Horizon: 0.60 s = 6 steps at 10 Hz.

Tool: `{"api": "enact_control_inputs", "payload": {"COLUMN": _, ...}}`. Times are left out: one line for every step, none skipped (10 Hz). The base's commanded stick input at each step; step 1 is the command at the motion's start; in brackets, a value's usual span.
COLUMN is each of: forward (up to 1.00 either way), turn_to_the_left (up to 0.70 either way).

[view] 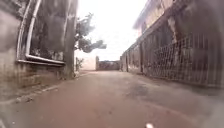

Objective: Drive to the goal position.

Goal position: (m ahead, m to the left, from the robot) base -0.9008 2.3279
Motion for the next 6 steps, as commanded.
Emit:
{"api": "enact_control_inputs", "payload": {"forward": 1.00, "turn_to_the_left": 0.20}}
{"api": "enact_control_inputs", "payload": {"forward": 1.00, "turn_to_the_left": 0.09}}
{"api": "enact_control_inputs", "payload": {"forward": 0.91, "turn_to_the_left": 0.00}}
{"api": "enact_control_inputs", "payload": {"forward": 0.49, "turn_to_the_left": 0.00}}
{"api": "enact_control_inputs", "payload": {"forward": 0.21, "turn_to_the_left": 0.00}}
{"api": "enact_control_inputs", "payload": {"forward": 0.06, "turn_to_the_left": 0.00}}
